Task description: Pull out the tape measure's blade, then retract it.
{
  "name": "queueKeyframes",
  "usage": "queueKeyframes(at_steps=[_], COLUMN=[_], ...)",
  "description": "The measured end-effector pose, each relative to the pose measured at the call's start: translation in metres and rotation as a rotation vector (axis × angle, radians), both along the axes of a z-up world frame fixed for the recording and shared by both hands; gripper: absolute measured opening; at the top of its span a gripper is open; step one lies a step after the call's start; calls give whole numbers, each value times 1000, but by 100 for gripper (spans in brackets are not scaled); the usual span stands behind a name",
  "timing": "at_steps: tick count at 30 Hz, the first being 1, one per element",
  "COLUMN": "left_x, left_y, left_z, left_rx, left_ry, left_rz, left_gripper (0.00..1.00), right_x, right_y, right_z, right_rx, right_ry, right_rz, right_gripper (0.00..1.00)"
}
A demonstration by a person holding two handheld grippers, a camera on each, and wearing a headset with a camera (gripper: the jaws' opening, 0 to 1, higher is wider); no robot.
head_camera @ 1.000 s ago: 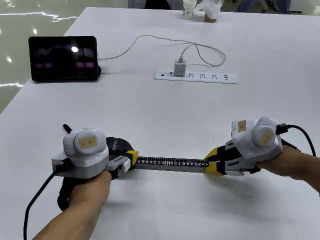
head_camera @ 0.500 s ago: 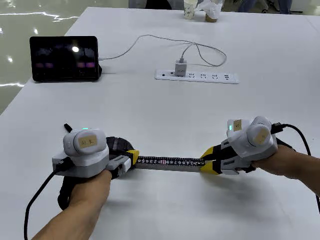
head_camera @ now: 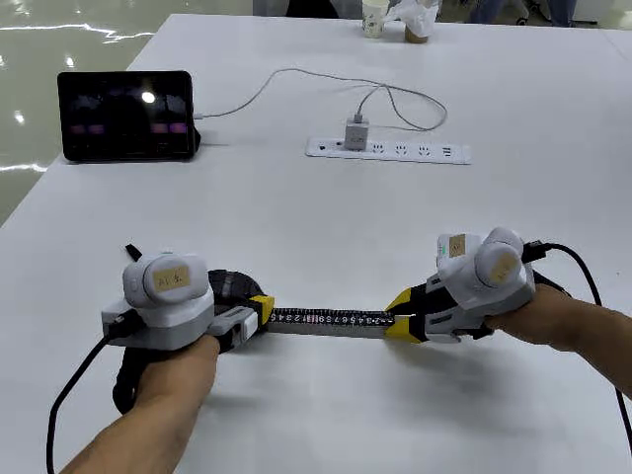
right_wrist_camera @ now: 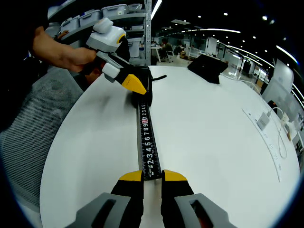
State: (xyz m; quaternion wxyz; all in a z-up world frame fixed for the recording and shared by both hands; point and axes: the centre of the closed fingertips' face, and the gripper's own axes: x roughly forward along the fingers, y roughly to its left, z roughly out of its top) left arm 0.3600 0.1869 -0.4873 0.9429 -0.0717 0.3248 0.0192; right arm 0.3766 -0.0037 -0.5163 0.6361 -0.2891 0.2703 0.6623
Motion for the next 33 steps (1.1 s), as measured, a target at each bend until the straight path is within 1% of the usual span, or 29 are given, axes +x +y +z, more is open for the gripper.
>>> queueKeyframes(at_steps=[33], left_x=[1], left_y=[1], left_z=[0], left_rx=[-12], left_ry=[2], left_rz=[4], left_gripper=[56], right_x=[-3], right_y=[27], right_z=[1], right_rx=[20], right_ry=[3], right_rz=[8], right_gripper=[10])
